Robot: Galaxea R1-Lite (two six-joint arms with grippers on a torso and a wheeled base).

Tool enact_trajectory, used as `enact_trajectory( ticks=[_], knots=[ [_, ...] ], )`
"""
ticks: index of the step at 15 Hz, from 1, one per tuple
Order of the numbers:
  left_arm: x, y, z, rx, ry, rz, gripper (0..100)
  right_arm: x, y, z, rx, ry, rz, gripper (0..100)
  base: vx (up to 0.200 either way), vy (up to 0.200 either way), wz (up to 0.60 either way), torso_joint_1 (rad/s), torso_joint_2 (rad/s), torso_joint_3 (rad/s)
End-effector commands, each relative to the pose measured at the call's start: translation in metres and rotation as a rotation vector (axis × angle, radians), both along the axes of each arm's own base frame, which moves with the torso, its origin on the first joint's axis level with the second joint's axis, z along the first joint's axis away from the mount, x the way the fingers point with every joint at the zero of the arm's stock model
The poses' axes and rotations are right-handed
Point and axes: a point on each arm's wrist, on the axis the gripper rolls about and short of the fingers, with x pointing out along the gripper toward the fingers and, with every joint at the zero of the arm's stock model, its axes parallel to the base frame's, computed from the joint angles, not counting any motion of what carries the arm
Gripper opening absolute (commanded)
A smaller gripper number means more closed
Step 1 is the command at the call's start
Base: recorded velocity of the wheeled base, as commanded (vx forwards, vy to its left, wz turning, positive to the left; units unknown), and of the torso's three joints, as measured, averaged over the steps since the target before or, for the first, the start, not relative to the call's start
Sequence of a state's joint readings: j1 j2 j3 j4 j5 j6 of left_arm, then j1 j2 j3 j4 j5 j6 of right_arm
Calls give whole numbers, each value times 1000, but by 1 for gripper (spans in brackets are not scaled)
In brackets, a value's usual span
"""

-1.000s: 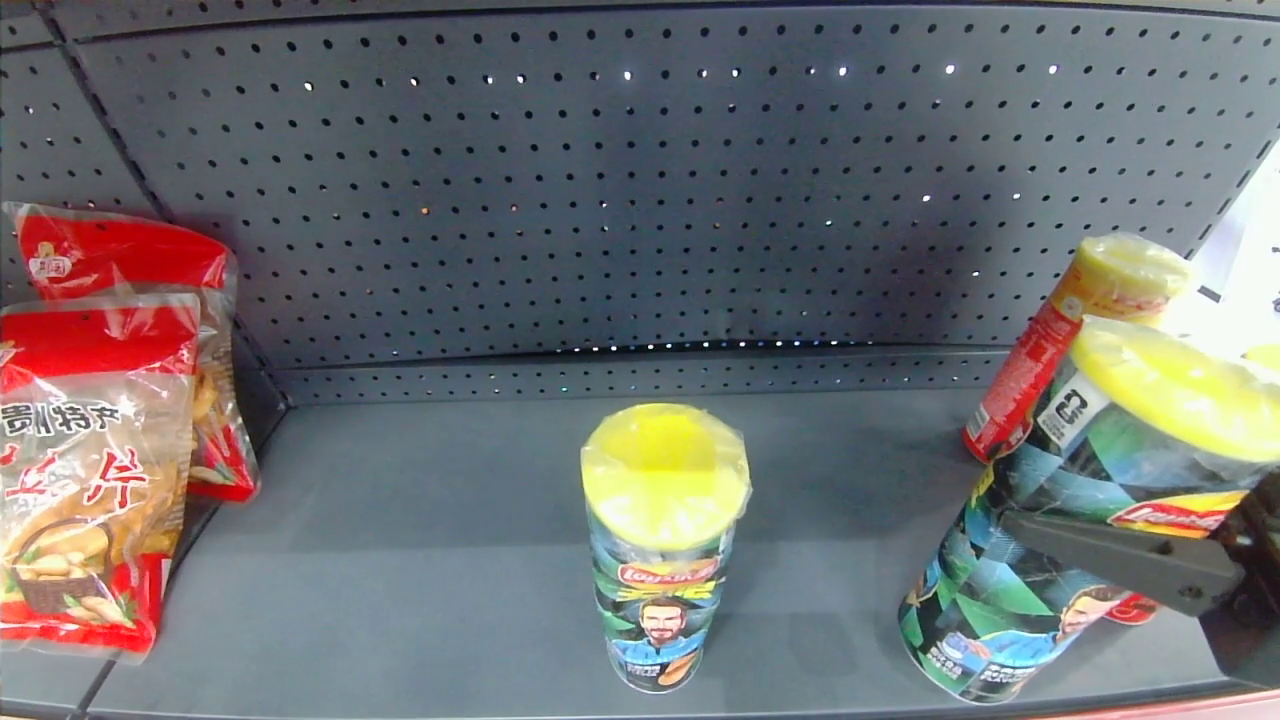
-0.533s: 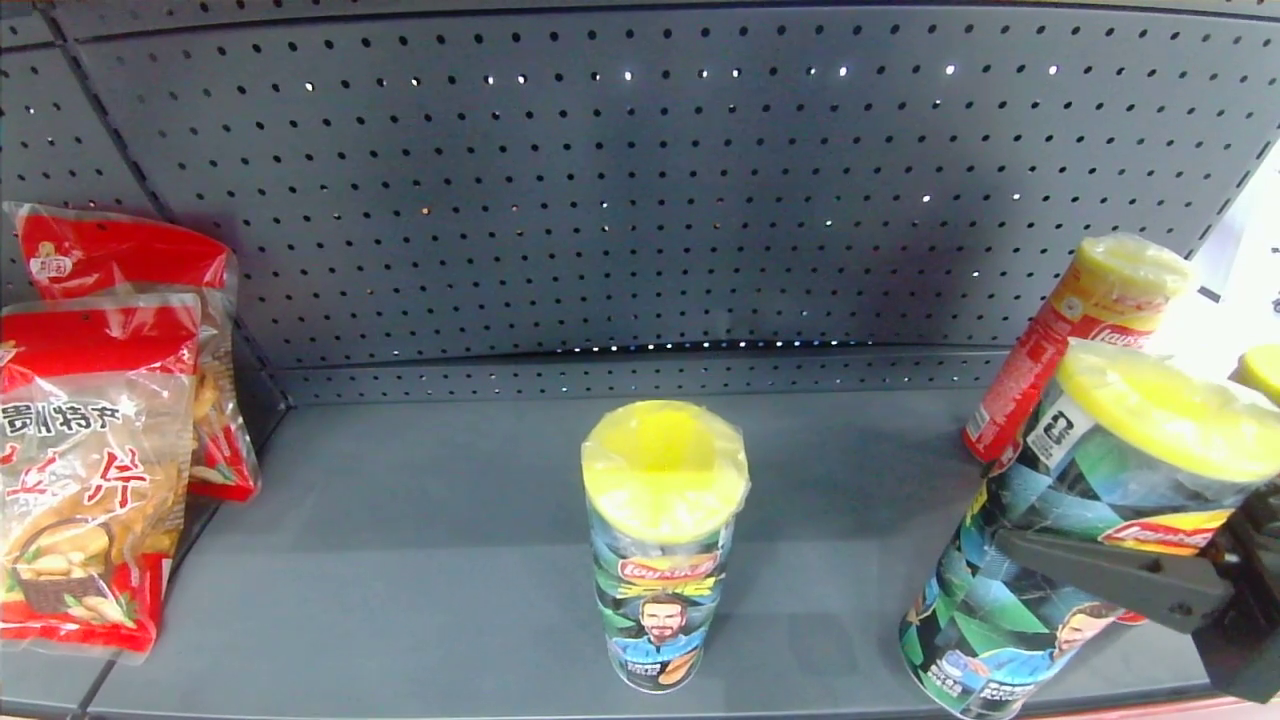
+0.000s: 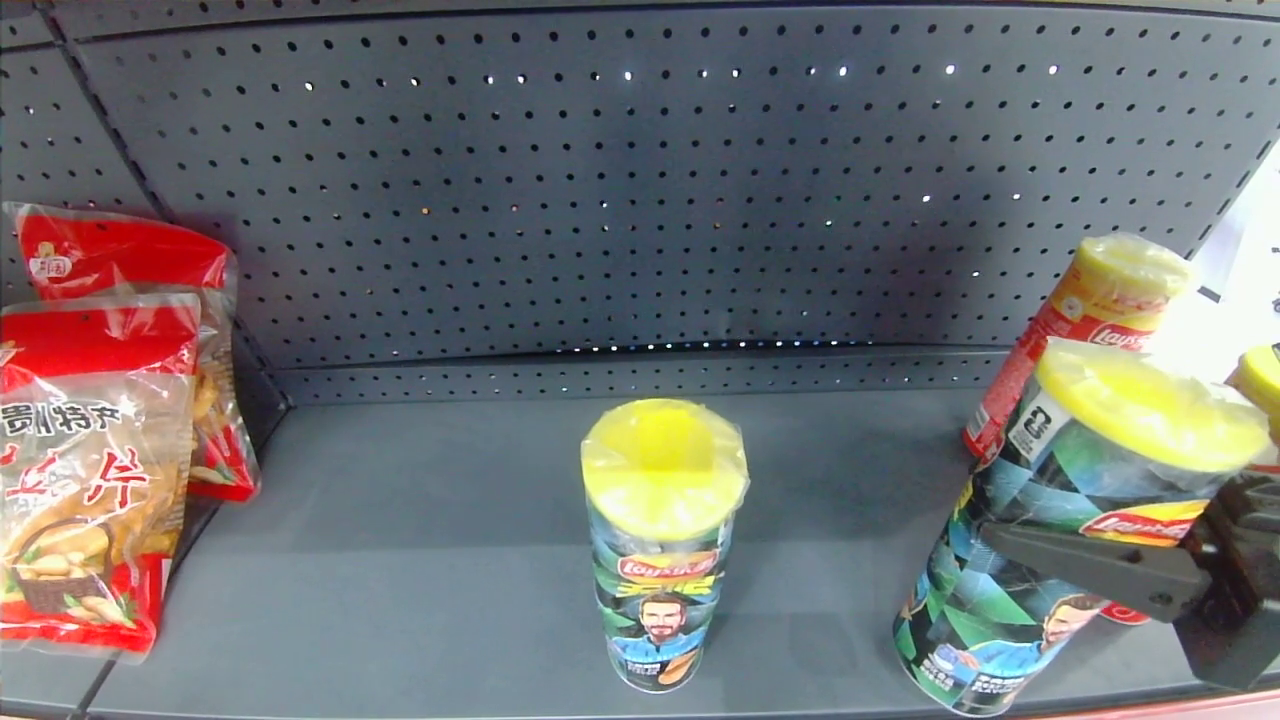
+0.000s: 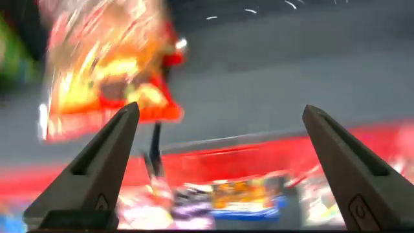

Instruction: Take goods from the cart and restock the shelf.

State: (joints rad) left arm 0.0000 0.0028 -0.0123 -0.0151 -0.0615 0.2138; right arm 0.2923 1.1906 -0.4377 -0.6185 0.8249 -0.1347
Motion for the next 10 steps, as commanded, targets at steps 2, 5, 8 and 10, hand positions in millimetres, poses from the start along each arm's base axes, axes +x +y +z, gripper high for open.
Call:
enact_trajectory(
  ticks=[2,5,8,10],
  knots=[
    [0,0,0,-145,22,8,100,2,1,2,2,-6,1,0,0,0,0,0,0,0],
    [0,2,1,-218,-9,77,100,2,1,3,2,-7,1,0,0,0,0,0,0,0],
    [0,2,0,-117,-9,93,100,2,0,2,2,-7,-4,0,0,0,0,0,0,0],
    [0,2,0,-131,-3,102,100,1,0,2,2,-7,-4,0,0,0,0,0,0,0]
  ],
)
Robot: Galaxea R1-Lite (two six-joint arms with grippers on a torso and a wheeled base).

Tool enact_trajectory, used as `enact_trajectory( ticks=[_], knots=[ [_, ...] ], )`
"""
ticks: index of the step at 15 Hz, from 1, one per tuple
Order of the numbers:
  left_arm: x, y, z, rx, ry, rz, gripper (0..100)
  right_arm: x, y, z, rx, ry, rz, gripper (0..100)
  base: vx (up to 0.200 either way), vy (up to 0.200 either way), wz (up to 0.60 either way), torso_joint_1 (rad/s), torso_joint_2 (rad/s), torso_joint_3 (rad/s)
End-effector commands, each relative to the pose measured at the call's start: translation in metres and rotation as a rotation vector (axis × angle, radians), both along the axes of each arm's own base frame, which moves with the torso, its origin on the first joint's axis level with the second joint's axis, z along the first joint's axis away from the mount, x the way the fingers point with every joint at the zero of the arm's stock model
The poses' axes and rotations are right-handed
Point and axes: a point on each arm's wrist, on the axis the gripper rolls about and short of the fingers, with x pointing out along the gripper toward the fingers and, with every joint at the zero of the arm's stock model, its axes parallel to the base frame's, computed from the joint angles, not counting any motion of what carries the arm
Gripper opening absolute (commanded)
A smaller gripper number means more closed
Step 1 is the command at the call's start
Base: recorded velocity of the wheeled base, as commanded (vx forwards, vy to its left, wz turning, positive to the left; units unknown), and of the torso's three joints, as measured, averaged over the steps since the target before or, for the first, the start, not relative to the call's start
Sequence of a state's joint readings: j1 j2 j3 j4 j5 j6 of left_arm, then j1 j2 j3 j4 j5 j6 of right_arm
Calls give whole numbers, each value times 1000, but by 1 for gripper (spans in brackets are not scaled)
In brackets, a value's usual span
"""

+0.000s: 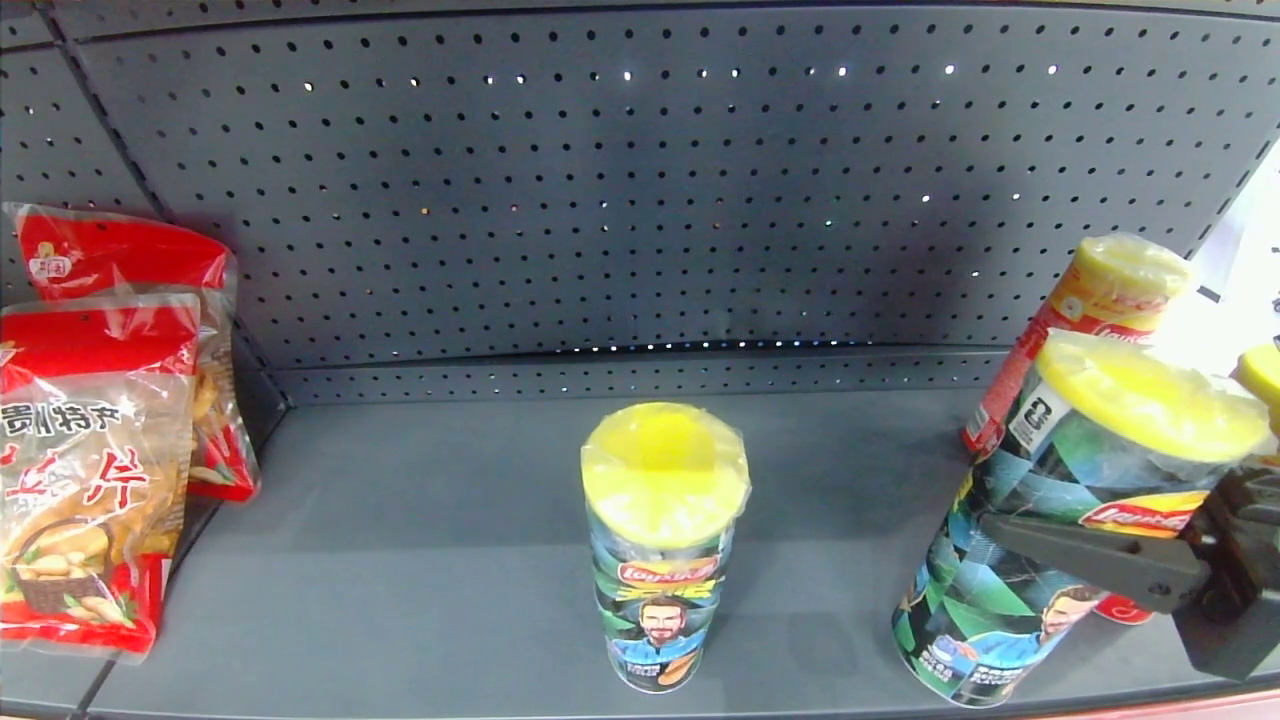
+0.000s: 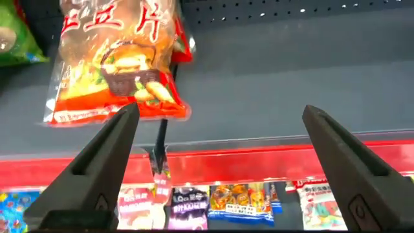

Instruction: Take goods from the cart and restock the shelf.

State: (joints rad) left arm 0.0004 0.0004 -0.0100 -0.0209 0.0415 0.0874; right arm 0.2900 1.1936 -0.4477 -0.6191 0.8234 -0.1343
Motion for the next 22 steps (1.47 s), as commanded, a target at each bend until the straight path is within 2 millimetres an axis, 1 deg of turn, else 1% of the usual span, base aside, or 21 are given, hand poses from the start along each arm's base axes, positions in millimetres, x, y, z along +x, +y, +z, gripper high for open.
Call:
enact_trajectory(
  ticks=[1,3,5,7,9,12,15,17,19,22],
  knots=[
    [0,0,0,-2,0,4,100,0,0,1,1,-5,2,0,0,0,0,0,0,0],
    [0,1,0,-32,4,34,100,-1,0,0,1,-3,2,0,0,0,0,0,0,0],
    [1,2,0,-70,54,76,100,-1,0,1,1,-7,2,0,0,0,0,0,0,0],
    [2,2,0,-69,59,73,100,-3,-1,0,1,-6,5,0,0,0,0,0,0,0],
    [0,2,1,-91,-38,67,100,-4,-1,-3,-3,2,5,0,0,0,0,0,0,0],
    [1,1,-1,-98,-19,40,100,-6,-1,0,1,-12,8,0,0,0,0,0,0,0],
    [1,1,-1,-120,-20,40,100,-8,-2,-2,0,-9,8,0,0,0,0,0,0,0],
    [1,1,-5,-138,26,27,100,-11,-3,-5,-2,-1,5,0,0,0,0,0,0,0],
    [0,1,-4,-140,21,25,100,-13,-4,-8,-4,6,5,0,0,0,0,0,0,0],
    [1,1,-4,-137,23,23,100,-14,-4,-7,-2,0,5,0,0,0,0,0,0,0]
  ],
)
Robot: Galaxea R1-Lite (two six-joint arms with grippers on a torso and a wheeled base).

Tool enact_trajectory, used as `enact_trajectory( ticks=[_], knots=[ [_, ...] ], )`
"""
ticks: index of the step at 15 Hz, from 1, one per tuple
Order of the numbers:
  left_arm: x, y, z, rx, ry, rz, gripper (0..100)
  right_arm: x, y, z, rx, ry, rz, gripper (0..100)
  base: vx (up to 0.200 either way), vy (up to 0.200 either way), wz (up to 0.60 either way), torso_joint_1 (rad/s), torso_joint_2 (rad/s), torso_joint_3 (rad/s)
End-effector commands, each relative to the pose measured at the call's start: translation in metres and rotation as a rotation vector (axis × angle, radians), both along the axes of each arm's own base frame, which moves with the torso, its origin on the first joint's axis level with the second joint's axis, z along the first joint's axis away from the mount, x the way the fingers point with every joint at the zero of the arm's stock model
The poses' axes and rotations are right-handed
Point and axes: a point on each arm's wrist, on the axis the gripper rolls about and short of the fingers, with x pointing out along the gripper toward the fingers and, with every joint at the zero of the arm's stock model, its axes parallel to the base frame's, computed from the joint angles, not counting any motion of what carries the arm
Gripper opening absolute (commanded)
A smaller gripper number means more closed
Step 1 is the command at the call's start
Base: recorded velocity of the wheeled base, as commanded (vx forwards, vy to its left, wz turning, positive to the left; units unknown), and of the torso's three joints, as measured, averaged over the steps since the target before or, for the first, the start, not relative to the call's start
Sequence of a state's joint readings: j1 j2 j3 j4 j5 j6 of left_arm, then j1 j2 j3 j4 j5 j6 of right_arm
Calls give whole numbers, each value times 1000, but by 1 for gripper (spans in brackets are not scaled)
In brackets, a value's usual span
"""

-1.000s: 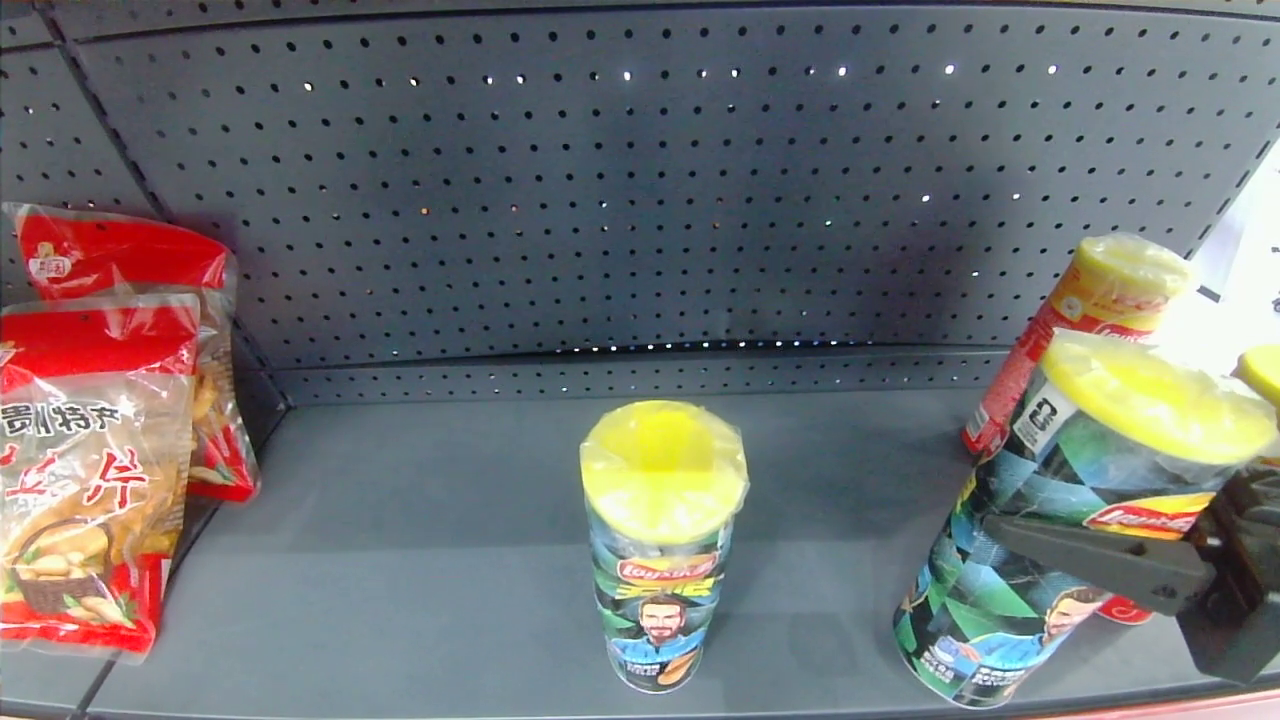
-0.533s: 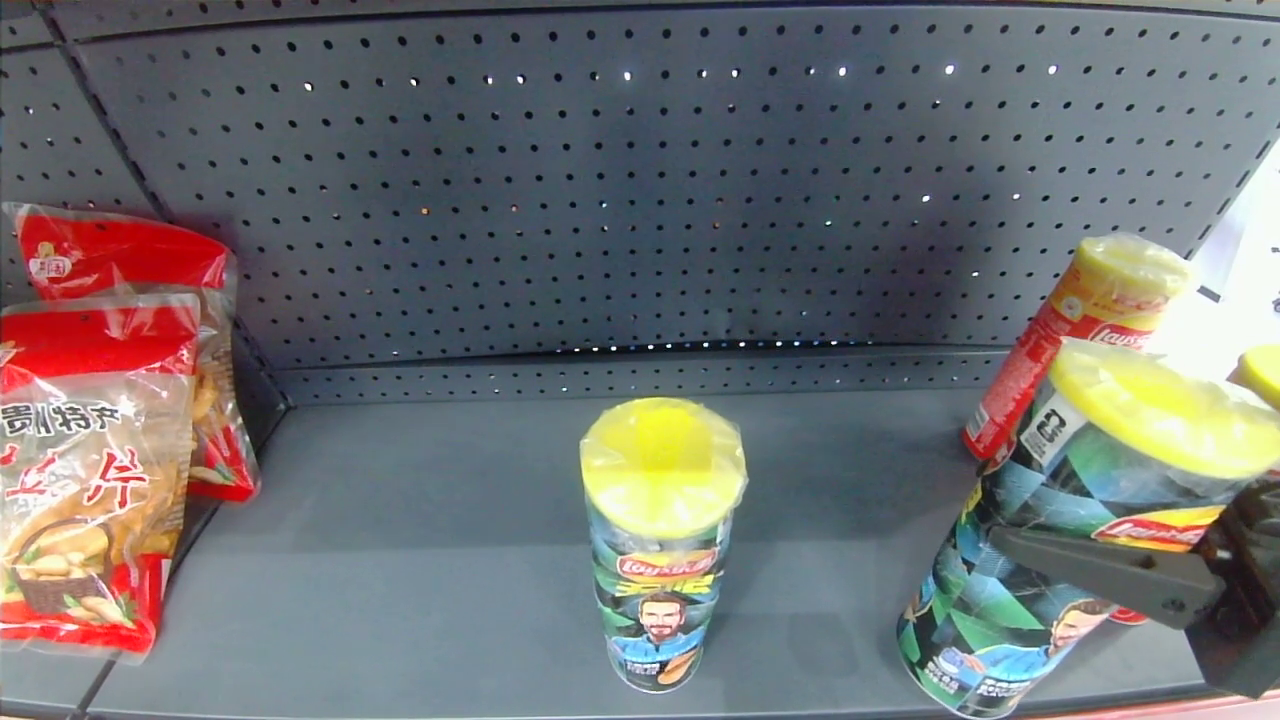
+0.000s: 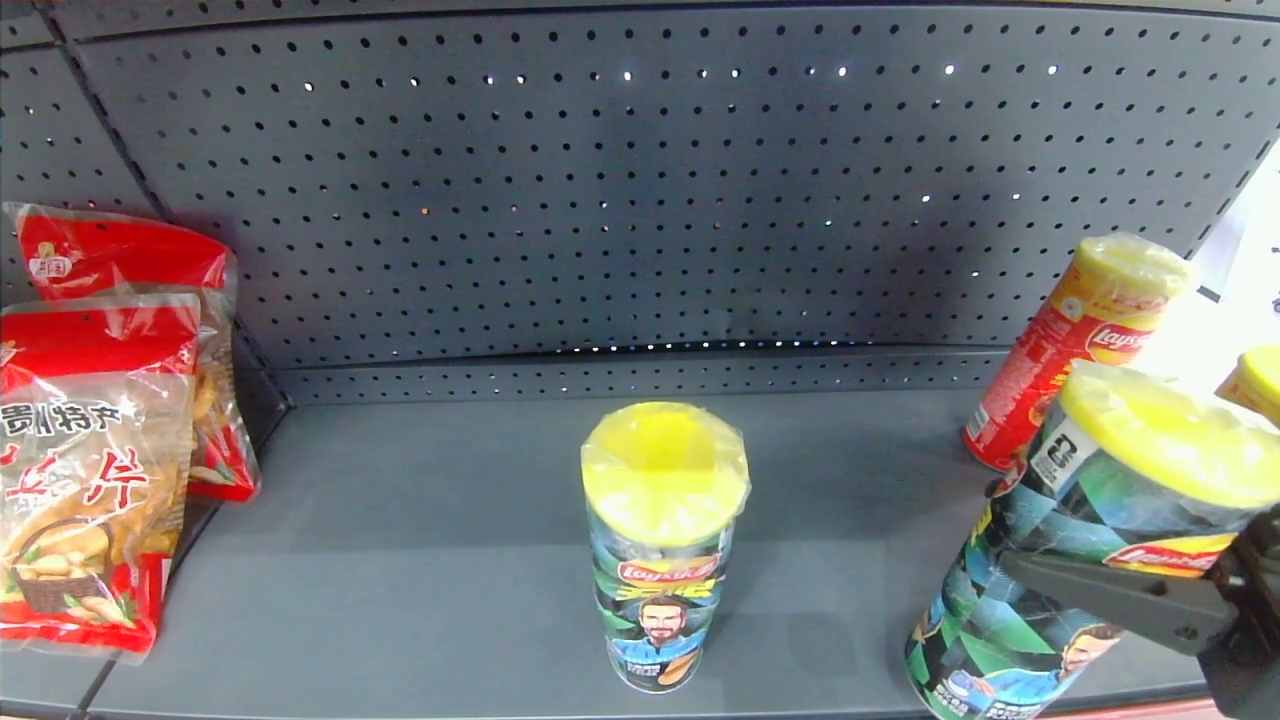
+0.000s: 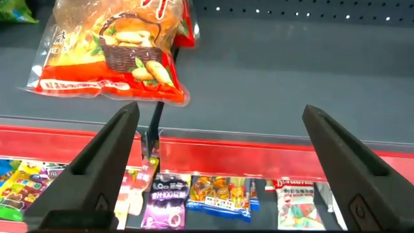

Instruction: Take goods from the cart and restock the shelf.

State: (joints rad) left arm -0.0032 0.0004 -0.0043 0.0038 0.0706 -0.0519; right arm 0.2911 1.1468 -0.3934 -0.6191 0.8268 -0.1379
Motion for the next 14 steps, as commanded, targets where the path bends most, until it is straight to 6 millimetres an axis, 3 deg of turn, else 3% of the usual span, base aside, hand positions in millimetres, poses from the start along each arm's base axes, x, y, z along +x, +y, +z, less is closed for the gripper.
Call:
enact_trajectory(
  ticks=[1,5,11,14],
  knots=[
    [0,0,0,1,0,2,100,0,0,0,1,-2,0,0,0,0,0,0,0,0],
    [0,0,0,1,0,0,100,15,5,2,-4,19,3,0,0,0,0,0,0,0],
    [0,0,0,1,0,0,100,92,35,15,-16,31,2,0,0,0,0,0,0,0],
    [0,0,0,1,0,0,100,121,66,16,-19,35,30,0,0,0,0,0,0,0]
  ],
)
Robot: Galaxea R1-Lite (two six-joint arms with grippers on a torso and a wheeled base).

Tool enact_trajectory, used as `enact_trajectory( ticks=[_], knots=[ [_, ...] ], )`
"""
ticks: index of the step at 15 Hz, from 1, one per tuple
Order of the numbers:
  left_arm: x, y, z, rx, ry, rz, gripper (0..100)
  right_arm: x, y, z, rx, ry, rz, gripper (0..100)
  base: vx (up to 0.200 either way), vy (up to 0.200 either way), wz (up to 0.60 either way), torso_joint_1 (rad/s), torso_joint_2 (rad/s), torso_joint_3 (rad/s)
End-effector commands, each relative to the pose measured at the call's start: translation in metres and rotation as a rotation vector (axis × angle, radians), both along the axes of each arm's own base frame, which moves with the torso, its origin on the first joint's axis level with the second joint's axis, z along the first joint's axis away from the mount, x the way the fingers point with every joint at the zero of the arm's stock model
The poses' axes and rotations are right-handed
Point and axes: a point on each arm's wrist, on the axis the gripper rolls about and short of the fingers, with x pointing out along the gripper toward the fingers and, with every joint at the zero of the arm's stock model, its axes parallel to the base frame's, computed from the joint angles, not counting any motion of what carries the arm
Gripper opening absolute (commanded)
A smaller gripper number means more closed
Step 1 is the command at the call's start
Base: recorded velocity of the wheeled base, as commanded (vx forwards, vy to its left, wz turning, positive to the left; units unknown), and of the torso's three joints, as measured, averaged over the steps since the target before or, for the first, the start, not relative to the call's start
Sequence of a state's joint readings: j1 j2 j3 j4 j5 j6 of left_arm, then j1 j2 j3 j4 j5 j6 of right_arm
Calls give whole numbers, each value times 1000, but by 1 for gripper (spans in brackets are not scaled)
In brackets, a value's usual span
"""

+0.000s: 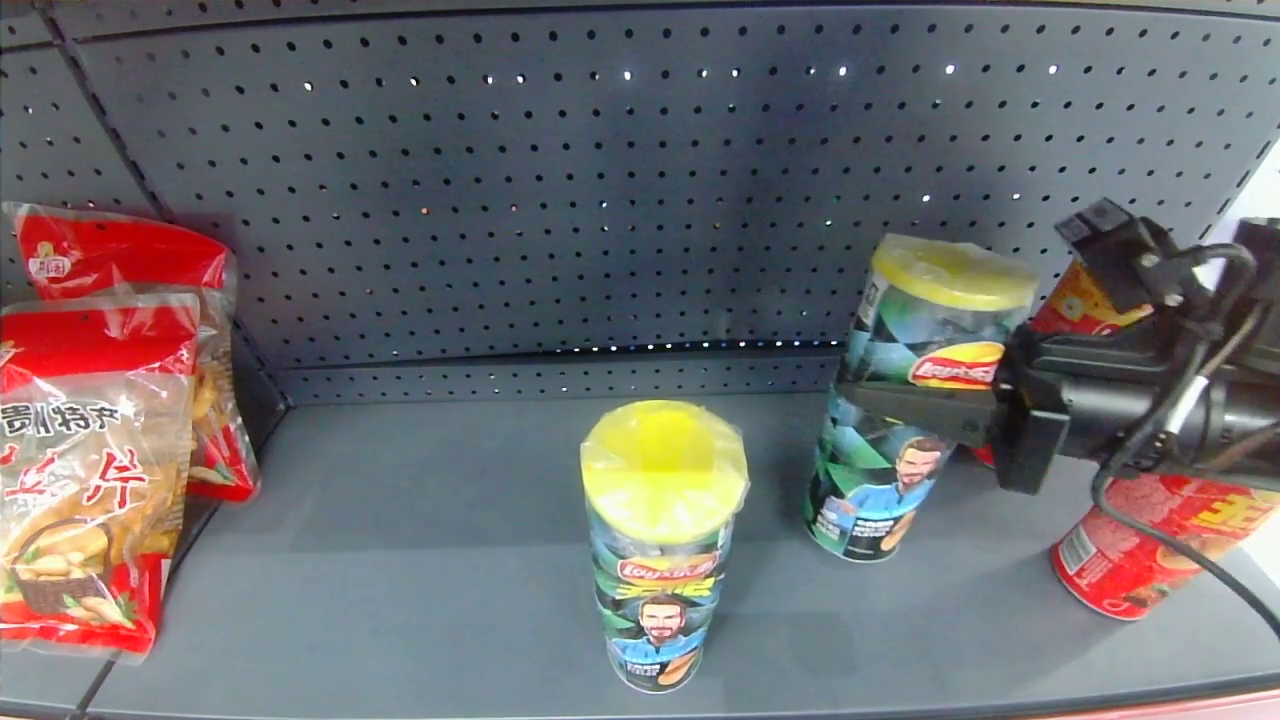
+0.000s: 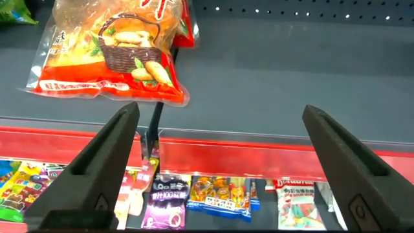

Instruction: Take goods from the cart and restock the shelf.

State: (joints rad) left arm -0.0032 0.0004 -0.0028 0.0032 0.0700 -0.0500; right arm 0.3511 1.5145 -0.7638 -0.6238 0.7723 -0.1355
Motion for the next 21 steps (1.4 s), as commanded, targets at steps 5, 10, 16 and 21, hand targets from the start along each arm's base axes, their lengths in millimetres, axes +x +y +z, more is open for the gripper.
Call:
enact_trajectory(
  ticks=[5,10,16,21],
  knots=[
    [0,0,0,-1,-1,1,100,52,64,-17,-13,50,87,0,0,0,0,0,0,0],
    [0,0,0,-1,-1,1,100,47,103,-17,33,89,107,0,0,0,0,0,0,0],
    [0,0,0,-1,-1,1,100,58,129,-29,31,98,146,0,0,0,0,0,0,0],
    [0,0,0,-1,-1,1,100,72,139,-32,40,89,100,0,0,0,0,0,0,0]
  ],
)
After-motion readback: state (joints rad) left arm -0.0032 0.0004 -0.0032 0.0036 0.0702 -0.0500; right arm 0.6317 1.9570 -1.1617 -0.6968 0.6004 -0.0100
